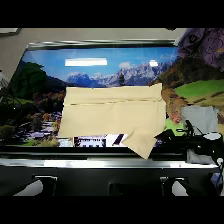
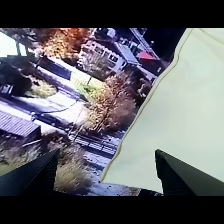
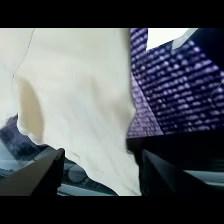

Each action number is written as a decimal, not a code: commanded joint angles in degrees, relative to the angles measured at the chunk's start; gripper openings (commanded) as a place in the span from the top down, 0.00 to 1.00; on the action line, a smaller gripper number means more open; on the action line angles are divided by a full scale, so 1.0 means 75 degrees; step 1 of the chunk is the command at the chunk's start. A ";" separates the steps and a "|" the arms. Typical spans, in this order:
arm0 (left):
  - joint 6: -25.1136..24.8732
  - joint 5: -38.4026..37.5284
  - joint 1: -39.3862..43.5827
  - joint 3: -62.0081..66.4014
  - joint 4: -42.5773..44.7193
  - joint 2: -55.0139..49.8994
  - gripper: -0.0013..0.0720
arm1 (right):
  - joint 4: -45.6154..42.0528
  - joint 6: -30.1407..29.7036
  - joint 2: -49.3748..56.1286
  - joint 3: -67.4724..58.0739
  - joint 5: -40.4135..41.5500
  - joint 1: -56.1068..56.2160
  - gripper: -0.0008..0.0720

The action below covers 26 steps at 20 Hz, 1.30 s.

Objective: Fold the clothes and pants, and hang the long-sleeved shirts on hangers.

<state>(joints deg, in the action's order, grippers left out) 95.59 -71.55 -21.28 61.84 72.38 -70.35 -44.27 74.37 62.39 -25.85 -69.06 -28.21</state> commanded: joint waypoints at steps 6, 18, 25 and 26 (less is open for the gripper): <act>0.0009 0.0061 -0.0009 -0.0058 0.0003 0.0017 0.04 | 0.0828 0.0271 0.0388 0.0353 0.1740 0.1690 0.37; -0.2713 0.0064 -0.1204 -0.2614 -0.2769 -0.0017 0.04 | 0.1078 0.0227 -0.0035 0.0303 0.1390 0.1716 0.95; -0.2844 -0.0224 -0.1169 -0.2821 -0.2777 -0.0740 0.04 | 0.1078 0.0227 -0.0035 0.0303 0.1247 0.1716 0.94; -0.2908 -0.0219 -0.1128 -0.2821 -0.2798 -0.0836 0.04 | 0.1081 0.0224 -0.0035 0.0303 0.1236 0.1716 0.94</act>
<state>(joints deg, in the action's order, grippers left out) 74.85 -72.25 -30.00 41.19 51.96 -74.46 -36.21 76.09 62.19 -23.53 -59.20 -15.38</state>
